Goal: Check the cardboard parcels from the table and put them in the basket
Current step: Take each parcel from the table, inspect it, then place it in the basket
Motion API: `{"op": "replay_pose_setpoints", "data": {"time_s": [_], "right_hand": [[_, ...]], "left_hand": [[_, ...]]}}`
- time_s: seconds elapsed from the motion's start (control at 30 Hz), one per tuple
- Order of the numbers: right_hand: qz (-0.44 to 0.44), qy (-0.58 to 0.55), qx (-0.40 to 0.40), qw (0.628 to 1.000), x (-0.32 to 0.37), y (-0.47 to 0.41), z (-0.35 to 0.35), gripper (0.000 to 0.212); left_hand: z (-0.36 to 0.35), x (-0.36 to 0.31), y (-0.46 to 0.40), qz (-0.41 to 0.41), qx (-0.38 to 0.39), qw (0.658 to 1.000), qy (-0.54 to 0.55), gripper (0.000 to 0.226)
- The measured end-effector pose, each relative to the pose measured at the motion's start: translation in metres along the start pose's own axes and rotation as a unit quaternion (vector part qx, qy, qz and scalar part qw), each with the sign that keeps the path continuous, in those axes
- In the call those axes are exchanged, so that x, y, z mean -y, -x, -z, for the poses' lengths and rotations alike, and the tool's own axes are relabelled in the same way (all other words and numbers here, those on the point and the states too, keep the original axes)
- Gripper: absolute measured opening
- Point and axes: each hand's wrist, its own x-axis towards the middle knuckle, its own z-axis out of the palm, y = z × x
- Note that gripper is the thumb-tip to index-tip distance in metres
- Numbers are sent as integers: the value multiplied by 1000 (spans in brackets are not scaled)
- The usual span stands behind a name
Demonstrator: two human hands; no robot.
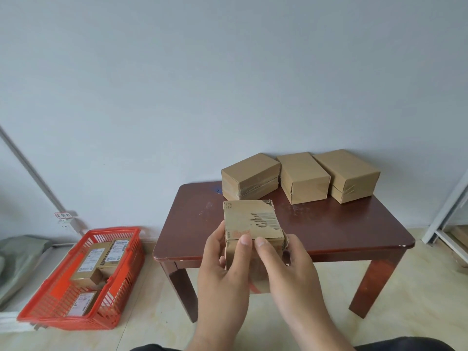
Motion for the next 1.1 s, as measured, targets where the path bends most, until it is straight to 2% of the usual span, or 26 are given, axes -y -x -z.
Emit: {"op": "replay_pose_setpoints", "data": {"time_s": [0.1,0.2,0.27,0.57,0.87,1.1], "right_hand": [[-16,-6,1,1000,1,-4,2,31],[-30,-7,3,1000,-1,-5,5,14],[-37,-5,7,999,-2,-2,7,13],[-21,-14,3,1000,-1,7,10,5],[40,8,-8,999,9,21,22,17],[69,60,29,995,17,37,28,15]], "left_hand": [[-4,2,5,4,6,1000,-1,40],[-7,3,7,5,11,1000,-5,39],[-7,4,7,1,6,1000,-14,40],[-5,-2,14,-2,-3,1000,-25,44],[-9,-12,38,-31,-16,999,0,47],[-2,-18,45,-39,-61,996,44,28]]}}
